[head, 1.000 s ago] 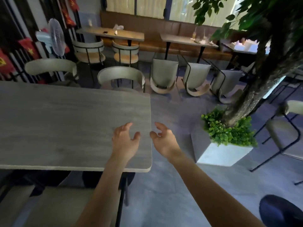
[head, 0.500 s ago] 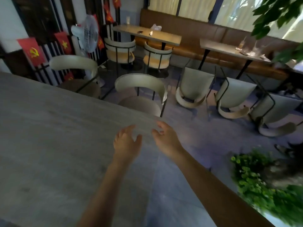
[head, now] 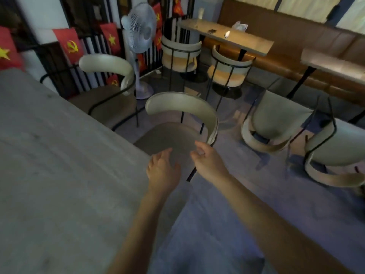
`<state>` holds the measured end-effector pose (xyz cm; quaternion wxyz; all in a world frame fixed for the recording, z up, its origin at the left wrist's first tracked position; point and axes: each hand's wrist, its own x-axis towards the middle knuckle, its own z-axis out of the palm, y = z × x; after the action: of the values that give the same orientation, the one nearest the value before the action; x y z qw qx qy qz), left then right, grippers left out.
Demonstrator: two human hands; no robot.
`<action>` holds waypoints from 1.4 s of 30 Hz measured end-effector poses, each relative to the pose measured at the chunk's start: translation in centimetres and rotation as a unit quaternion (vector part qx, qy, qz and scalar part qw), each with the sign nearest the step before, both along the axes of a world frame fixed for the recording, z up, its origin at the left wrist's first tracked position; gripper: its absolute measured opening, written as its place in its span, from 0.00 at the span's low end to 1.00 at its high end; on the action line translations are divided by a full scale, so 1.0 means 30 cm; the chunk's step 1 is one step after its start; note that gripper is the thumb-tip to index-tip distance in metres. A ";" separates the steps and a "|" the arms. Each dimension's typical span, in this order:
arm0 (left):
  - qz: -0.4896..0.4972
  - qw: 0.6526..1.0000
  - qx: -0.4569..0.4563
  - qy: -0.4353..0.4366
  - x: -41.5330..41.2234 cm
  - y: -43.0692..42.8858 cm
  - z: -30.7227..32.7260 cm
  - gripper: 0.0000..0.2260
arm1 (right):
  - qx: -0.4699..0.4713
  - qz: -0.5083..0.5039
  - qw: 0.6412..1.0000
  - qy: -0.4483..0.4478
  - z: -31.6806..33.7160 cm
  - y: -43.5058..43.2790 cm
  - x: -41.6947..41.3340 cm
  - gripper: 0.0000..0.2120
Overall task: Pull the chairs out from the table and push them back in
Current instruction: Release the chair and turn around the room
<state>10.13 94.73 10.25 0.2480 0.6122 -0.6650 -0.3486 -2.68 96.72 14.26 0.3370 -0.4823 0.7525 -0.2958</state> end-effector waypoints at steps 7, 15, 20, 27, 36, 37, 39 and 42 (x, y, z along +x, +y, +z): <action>0.067 0.997 0.000 -0.027 -0.174 -0.267 -0.002 0.29 | 0.016 0.095 0.995 -0.013 -0.022 -0.348 -0.188 0.24; 0.208 0.977 0.040 -0.009 -0.329 -0.681 -0.008 0.22 | 0.027 0.217 0.971 0.093 -0.002 -0.829 -0.358 0.26; 0.287 0.957 0.043 -0.001 -0.416 -0.862 0.019 0.21 | 0.013 0.274 0.959 0.070 0.019 -1.094 -0.411 0.24; 0.428 0.903 0.040 -0.027 -0.505 -1.018 0.000 0.22 | -0.003 0.424 0.902 0.082 -0.032 -1.383 -0.419 0.22; 0.633 0.772 0.044 -0.037 -0.759 -1.045 -0.010 0.22 | 0.011 0.624 0.776 0.093 -0.091 -1.580 -0.497 0.24; 0.643 0.763 0.052 -0.045 -0.790 -1.041 -0.023 0.23 | 0.017 0.638 0.764 0.096 -0.098 -1.586 -0.504 0.24; 0.660 0.744 0.061 -0.082 -0.857 -1.032 -0.050 0.23 | 0.024 0.672 0.732 0.114 -0.121 -1.586 -0.515 0.24; 0.709 0.691 0.083 -0.116 -0.962 -1.023 -0.067 0.23 | 0.013 0.718 0.681 0.142 -0.153 -1.570 -0.520 0.24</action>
<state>-18.71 64.05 8.24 0.2905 0.9553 -0.0256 -0.0491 -18.28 49.63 9.67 0.3416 -0.9066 0.2176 0.1188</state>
